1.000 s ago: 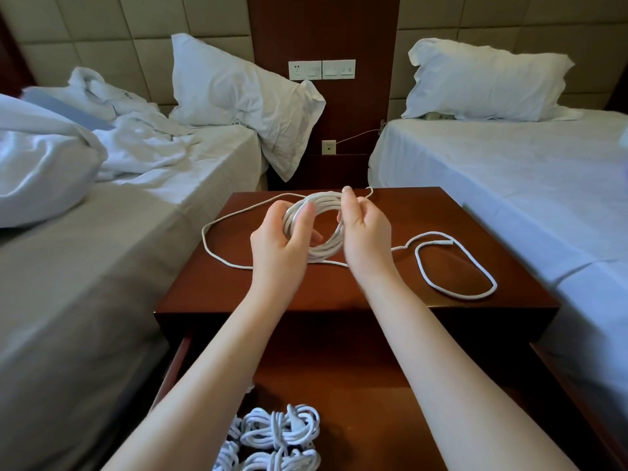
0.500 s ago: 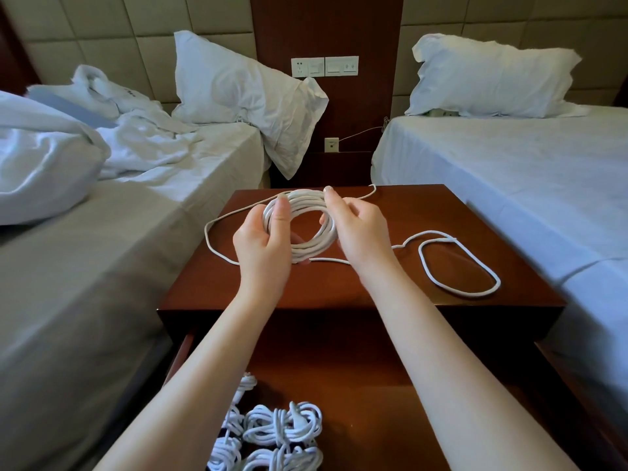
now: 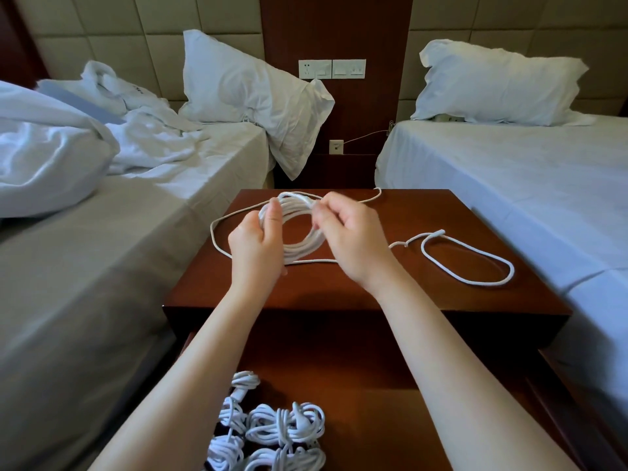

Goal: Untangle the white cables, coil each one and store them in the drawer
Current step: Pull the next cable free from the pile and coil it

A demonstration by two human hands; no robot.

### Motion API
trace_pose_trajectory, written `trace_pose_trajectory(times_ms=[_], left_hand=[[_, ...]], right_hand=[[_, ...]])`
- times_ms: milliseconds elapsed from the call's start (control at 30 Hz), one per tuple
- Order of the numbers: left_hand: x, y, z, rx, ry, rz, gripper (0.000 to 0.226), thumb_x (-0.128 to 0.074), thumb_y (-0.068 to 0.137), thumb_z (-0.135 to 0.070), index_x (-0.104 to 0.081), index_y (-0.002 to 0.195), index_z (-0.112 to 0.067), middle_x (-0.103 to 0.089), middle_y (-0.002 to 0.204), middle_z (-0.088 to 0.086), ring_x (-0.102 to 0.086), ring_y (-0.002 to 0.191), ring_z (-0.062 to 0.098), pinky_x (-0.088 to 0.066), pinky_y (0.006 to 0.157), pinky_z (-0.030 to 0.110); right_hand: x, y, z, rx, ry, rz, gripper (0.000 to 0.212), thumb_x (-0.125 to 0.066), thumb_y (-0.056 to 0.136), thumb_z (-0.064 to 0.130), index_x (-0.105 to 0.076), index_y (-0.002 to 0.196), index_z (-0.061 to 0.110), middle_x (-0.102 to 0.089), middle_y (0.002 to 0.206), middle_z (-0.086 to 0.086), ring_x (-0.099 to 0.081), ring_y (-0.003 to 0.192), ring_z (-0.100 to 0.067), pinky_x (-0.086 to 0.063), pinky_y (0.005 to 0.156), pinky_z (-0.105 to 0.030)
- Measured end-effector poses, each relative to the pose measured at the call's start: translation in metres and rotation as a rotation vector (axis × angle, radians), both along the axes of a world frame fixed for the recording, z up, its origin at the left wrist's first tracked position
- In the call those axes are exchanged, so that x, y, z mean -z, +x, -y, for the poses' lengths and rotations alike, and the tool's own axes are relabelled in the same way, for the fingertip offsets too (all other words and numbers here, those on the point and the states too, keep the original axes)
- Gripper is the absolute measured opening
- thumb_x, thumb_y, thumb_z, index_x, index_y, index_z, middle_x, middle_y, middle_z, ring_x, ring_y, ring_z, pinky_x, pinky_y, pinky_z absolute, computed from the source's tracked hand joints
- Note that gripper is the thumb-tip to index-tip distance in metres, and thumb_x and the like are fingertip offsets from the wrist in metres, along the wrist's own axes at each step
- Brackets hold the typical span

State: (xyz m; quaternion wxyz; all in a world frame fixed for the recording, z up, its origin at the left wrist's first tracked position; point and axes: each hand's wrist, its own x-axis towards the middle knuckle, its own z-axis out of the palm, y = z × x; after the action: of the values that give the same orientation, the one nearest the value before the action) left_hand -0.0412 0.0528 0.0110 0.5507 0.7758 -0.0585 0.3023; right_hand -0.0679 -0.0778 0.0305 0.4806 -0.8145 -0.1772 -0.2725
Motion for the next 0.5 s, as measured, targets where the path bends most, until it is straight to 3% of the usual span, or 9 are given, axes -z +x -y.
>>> trace_pose_trajectory(times_ms=[100, 200, 367, 500], left_hand=[[-0.004, 0.008, -0.013, -0.109, -0.049, 0.017, 0.049, -0.040, 0.101, -0.037, -0.038, 0.057, -0.014, -0.045, 0.055, 0.002, -0.050, 0.058, 0.025, -0.037, 0.057, 0.030], [-0.006, 0.015, -0.024, -0.149, -0.170, 0.009, 0.049, -0.042, 0.098, -0.044, -0.036, 0.056, -0.020, -0.042, 0.054, -0.004, -0.048, 0.062, 0.023, -0.047, 0.068, 0.049], [-0.011, 0.010, -0.021, -0.102, -0.229, 0.016, 0.049, -0.045, 0.095, -0.048, -0.035, 0.059, -0.016, -0.038, 0.054, -0.003, -0.044, 0.052, 0.020, -0.049, 0.055, 0.049], [-0.014, 0.006, -0.011, 0.001, -0.303, 0.015, 0.053, -0.045, 0.098, -0.043, -0.049, 0.074, 0.004, -0.041, 0.055, 0.011, -0.043, 0.033, 0.013, -0.039, 0.034, 0.027]], right_hand=[[0.005, -0.001, -0.007, -0.161, -0.062, -0.221, 0.035, -0.047, 0.098, 0.017, -0.056, 0.065, 0.018, -0.043, 0.049, 0.011, -0.037, 0.049, -0.006, -0.034, 0.056, -0.030], [0.009, 0.000, -0.008, -0.235, -0.091, -0.331, 0.037, -0.044, 0.101, 0.020, -0.056, 0.067, 0.014, -0.040, 0.044, 0.012, -0.036, 0.044, -0.003, -0.033, 0.057, -0.027], [0.016, 0.000, -0.001, -0.348, 0.001, -0.463, 0.037, -0.041, 0.103, 0.025, -0.055, 0.072, 0.009, -0.035, 0.052, 0.001, -0.030, 0.048, -0.009, -0.026, 0.051, -0.021], [0.018, 0.003, 0.010, -0.427, 0.062, -0.556, 0.040, -0.039, 0.104, 0.030, -0.052, 0.072, 0.010, -0.034, 0.056, -0.002, -0.029, 0.052, -0.013, -0.026, 0.054, -0.025]])
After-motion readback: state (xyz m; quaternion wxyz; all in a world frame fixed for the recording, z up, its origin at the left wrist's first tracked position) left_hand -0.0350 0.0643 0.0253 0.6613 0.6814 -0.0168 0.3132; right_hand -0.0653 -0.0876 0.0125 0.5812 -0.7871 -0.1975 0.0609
